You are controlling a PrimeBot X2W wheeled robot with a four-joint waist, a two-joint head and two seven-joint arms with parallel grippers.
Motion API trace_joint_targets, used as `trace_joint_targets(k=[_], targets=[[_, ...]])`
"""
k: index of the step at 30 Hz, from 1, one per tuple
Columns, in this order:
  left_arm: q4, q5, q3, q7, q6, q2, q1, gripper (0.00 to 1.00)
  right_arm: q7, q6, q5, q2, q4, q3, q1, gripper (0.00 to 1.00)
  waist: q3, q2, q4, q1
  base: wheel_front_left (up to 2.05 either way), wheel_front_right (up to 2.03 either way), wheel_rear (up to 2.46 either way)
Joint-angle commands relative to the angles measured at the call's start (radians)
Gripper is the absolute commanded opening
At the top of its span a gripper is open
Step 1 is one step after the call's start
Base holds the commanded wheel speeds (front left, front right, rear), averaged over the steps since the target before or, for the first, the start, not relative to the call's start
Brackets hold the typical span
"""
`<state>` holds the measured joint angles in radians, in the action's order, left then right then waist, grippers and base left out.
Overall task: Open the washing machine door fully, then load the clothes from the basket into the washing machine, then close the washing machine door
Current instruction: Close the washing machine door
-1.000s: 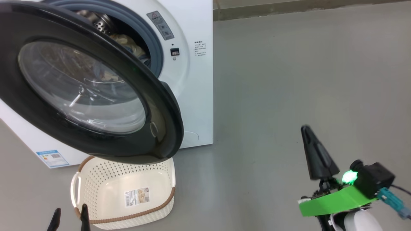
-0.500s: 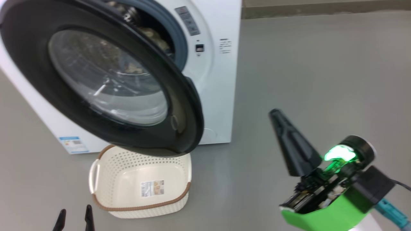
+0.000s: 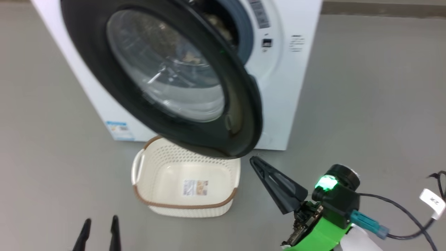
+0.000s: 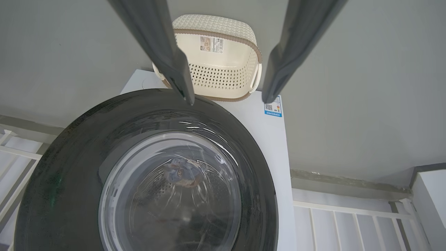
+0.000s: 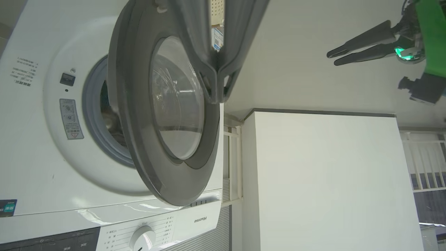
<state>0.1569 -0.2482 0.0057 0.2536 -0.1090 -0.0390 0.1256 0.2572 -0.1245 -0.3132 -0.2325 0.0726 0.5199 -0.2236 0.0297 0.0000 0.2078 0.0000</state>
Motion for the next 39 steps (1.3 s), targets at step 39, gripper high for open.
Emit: trace_joint_targets(k=[39], targets=[[-0.022, -0.124, -0.171, 0.008, -0.004, -0.011, -0.291, 1.0, 0.004, -0.006, 0.071, 0.076, -0.41, -0.265, -0.449, 0.0, 0.403, 0.0, 0.192, 0.0, 0.0, 0.0, 0.0]])
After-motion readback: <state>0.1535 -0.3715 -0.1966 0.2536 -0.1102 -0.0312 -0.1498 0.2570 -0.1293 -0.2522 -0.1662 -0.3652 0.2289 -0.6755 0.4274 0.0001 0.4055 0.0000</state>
